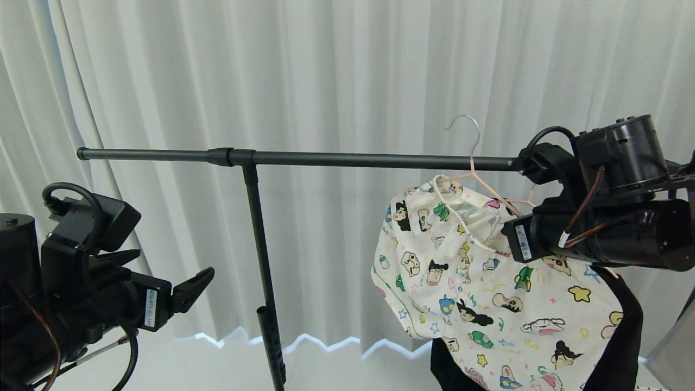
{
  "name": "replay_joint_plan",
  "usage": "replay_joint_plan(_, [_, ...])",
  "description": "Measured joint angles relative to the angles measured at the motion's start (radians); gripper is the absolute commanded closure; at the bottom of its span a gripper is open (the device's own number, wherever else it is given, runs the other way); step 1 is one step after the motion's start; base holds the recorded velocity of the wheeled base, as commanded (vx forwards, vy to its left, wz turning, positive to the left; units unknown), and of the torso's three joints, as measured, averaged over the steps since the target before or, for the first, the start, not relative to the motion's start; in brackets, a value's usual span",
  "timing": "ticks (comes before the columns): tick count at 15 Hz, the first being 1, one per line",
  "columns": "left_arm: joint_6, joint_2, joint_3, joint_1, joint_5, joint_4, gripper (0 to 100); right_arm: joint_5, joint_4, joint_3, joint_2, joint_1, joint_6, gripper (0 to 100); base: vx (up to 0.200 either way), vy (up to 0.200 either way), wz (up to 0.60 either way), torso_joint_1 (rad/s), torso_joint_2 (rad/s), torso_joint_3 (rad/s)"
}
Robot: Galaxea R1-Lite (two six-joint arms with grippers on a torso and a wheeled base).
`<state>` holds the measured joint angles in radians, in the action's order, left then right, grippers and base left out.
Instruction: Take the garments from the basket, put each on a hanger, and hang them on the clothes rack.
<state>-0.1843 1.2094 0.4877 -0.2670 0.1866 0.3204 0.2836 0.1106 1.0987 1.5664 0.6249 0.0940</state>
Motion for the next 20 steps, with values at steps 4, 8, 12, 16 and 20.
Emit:
replay_joint_plan(4, [0.001,0.0,0.0,-0.001,0.0,0.0,0,0.001,-0.071,0.005,0.054,-0.005,0.001,100,0.0,0.0,0.0,0.0,0.0,0.0])
replay_joint_plan(8, [0.001,-0.003,0.0,-0.014,0.0,0.0,0,0.002,-0.086,0.001,0.133,-0.014,0.032,100,0.0,0.0,0.0,0.0,0.0,0.0])
replay_joint_plan(12, [0.003,-0.01,-0.011,-0.02,0.0,0.0,0,0.002,-0.087,0.001,0.176,-0.014,0.035,100,0.0,0.0,0.0,0.0,0.0,0.0])
replay_joint_plan(16, [0.003,-0.017,-0.022,-0.021,0.0,0.0,0,0.002,-0.086,0.001,0.187,-0.014,0.035,100,0.0,0.0,0.0,0.0,0.0,0.0])
replay_joint_plan(20, [0.004,-0.019,-0.023,-0.021,0.0,0.0,0,0.001,-0.086,0.005,0.181,-0.01,0.066,0,0.0,0.0,0.0,0.0,0.0,0.0])
